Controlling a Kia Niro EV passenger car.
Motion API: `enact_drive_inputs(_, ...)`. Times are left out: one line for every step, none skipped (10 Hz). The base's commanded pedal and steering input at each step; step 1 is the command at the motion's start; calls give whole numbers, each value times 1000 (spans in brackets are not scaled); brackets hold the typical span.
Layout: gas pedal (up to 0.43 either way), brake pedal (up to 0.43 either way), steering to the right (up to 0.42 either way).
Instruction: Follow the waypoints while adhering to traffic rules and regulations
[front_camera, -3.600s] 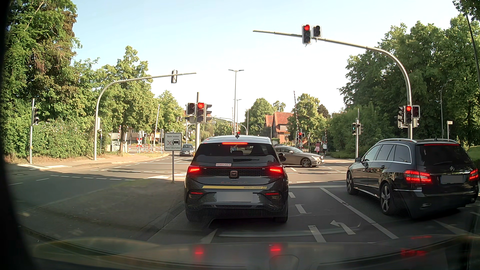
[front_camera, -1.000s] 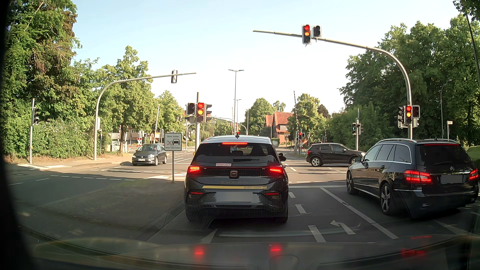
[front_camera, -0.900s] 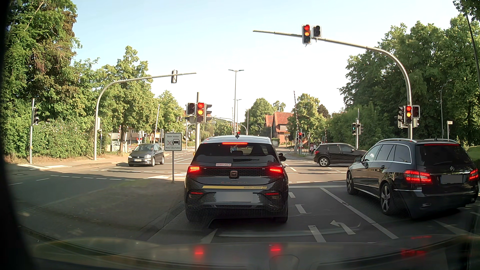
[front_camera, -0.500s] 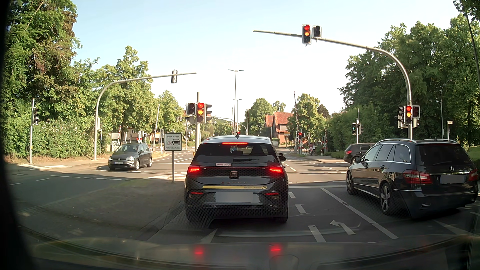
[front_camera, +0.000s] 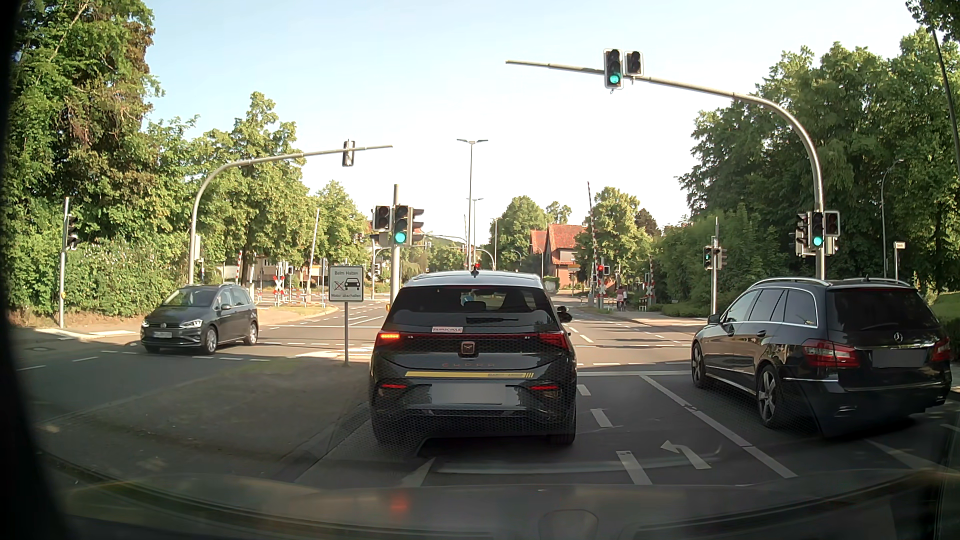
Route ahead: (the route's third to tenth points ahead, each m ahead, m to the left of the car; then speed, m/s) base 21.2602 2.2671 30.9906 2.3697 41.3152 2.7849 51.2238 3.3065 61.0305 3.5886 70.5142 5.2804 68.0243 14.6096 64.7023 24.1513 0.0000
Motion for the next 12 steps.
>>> enact_drive_inputs(0,73,-5)
enact_drive_inputs(0,49,-5)
enact_drive_inputs(0,6,-6)
enact_drive_inputs(0,6,-6)
enact_drive_inputs(0,6,-5)
enact_drive_inputs(0,6,-6)
enact_drive_inputs(0,6,-6)
enact_drive_inputs(0,6,-7)
enact_drive_inputs(0,6,-8)
enact_drive_inputs(0,6,-9)
enact_drive_inputs(0,6,-10)
enact_drive_inputs(0,6,-11)
